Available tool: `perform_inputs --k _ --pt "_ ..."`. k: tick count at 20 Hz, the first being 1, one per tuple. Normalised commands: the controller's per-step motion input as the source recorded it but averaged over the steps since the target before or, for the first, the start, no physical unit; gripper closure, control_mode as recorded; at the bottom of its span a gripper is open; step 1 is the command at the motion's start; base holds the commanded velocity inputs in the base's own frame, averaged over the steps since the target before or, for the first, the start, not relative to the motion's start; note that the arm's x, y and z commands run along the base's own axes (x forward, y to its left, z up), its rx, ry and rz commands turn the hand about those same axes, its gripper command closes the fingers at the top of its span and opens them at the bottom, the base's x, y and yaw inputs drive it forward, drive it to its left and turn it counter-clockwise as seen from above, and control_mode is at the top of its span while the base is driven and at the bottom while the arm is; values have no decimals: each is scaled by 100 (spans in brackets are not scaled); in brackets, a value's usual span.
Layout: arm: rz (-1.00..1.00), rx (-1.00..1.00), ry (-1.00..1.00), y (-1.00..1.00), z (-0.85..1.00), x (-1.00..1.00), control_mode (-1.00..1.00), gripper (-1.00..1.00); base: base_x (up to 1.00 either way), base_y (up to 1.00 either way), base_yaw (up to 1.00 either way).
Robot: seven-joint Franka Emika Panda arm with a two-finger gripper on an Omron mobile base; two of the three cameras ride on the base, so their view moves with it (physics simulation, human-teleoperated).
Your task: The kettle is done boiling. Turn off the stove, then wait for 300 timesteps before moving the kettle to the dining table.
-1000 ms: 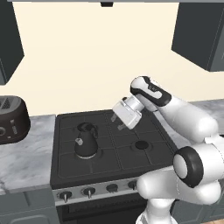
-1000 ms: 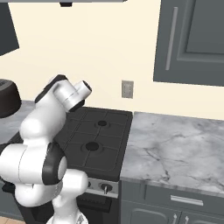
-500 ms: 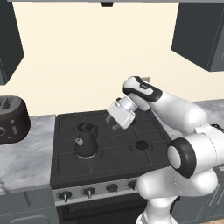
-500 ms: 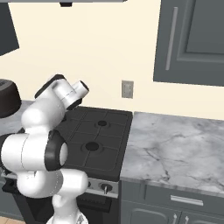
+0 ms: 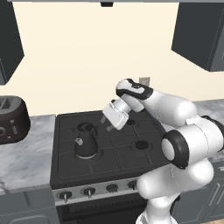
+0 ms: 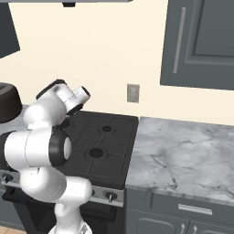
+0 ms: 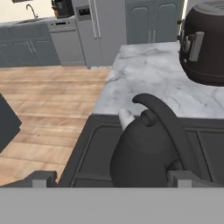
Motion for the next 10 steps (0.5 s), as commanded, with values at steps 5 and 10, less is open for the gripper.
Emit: perform_inputs --k 5,10 --pt "0 0 0 10 -17 21 -100 -100 0 0 0" --pt "0 0 0 9 -16 19 -100 -100 0 0 0"
